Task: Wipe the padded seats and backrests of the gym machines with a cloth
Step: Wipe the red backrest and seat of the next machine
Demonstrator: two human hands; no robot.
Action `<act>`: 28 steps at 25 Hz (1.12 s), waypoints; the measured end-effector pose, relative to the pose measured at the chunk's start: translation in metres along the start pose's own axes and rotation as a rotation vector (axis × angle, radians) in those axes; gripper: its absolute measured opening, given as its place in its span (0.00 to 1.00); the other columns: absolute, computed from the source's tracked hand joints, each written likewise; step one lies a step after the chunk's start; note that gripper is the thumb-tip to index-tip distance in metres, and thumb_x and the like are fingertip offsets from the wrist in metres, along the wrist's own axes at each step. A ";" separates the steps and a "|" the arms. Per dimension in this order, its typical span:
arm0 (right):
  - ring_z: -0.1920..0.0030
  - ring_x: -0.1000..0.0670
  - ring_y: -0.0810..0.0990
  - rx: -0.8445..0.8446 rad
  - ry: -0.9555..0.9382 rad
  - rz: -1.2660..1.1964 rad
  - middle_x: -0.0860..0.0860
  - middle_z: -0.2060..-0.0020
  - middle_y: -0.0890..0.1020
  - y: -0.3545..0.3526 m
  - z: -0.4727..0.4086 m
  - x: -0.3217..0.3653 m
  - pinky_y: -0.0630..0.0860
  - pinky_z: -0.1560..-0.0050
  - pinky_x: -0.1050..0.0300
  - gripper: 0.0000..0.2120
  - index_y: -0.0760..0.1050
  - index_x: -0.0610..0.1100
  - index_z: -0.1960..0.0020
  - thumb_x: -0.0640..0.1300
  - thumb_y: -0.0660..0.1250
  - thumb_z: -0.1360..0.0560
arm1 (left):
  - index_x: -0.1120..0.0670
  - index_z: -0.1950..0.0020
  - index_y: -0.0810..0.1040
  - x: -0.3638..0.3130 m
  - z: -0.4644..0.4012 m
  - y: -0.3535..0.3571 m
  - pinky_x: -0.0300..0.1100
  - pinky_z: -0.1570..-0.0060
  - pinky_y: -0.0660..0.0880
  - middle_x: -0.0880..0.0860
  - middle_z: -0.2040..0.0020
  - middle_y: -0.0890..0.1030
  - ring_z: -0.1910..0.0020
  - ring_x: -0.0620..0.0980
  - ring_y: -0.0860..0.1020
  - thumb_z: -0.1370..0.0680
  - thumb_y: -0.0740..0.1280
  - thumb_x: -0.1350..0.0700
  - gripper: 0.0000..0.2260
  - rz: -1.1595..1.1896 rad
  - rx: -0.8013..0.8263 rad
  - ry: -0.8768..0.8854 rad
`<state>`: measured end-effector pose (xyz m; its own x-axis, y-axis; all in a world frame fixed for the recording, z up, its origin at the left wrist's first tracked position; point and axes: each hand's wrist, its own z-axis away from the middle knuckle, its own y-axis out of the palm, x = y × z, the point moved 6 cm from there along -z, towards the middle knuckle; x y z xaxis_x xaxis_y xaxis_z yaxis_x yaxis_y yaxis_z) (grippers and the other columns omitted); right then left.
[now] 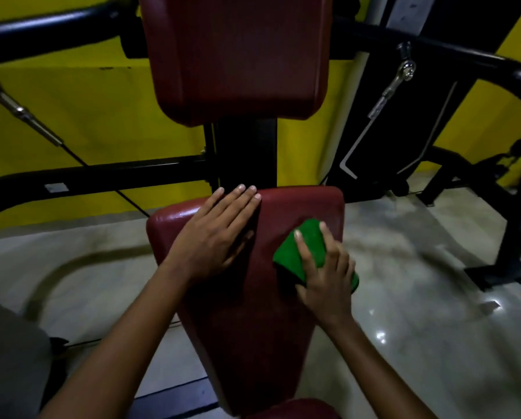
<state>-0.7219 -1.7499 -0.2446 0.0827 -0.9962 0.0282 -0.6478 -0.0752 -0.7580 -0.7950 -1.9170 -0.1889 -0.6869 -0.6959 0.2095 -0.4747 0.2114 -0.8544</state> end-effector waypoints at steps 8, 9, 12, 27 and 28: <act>0.39 0.39 0.66 -0.047 -0.324 0.094 0.42 0.28 0.60 -0.003 -0.048 -0.002 0.69 0.48 0.42 0.43 0.61 0.51 0.26 0.53 0.72 0.39 | 0.58 0.24 0.59 -0.011 0.036 0.001 0.53 0.26 0.53 0.57 0.23 0.59 0.23 0.55 0.54 0.19 0.53 0.48 0.25 -0.087 -0.082 -0.245; 0.38 0.39 0.66 -0.074 -0.451 0.099 0.43 0.28 0.60 0.002 -0.024 0.003 0.68 0.47 0.43 0.36 0.61 0.51 0.26 0.52 0.68 0.33 | 0.58 0.24 0.59 -0.012 0.037 0.002 0.53 0.26 0.53 0.57 0.23 0.59 0.23 0.55 0.54 0.19 0.53 0.49 0.25 -0.091 -0.095 -0.255; 0.38 0.40 0.70 -0.170 -0.751 0.119 0.45 0.28 0.64 0.007 0.015 0.003 0.70 0.47 0.44 0.21 0.65 0.51 0.28 0.47 0.55 0.21 | 0.58 0.24 0.60 -0.010 0.035 0.002 0.53 0.26 0.55 0.56 0.23 0.59 0.24 0.55 0.55 0.19 0.55 0.49 0.25 -0.091 -0.124 -0.243; 0.36 0.40 0.69 -0.161 -0.846 0.124 0.47 0.27 0.64 0.015 0.032 0.027 0.67 0.44 0.44 0.23 0.64 0.51 0.27 0.46 0.55 0.22 | 0.56 0.24 0.60 0.012 0.072 -0.005 0.58 0.27 0.52 0.54 0.23 0.59 0.23 0.52 0.55 0.20 0.56 0.47 0.27 -0.050 -0.172 -0.358; 0.37 0.40 0.70 -0.164 -0.913 0.138 0.48 0.28 0.64 0.017 0.038 0.025 0.67 0.44 0.44 0.22 0.64 0.52 0.27 0.45 0.54 0.21 | 0.56 0.24 0.60 0.014 0.079 -0.007 0.58 0.27 0.52 0.54 0.23 0.58 0.23 0.52 0.54 0.20 0.56 0.46 0.27 -0.035 -0.172 -0.371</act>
<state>-0.7021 -1.7744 -0.2818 0.5144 -0.5819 -0.6300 -0.7893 -0.0339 -0.6131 -0.7583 -1.9825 -0.2178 -0.4388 -0.8983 0.0242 -0.6008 0.2733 -0.7513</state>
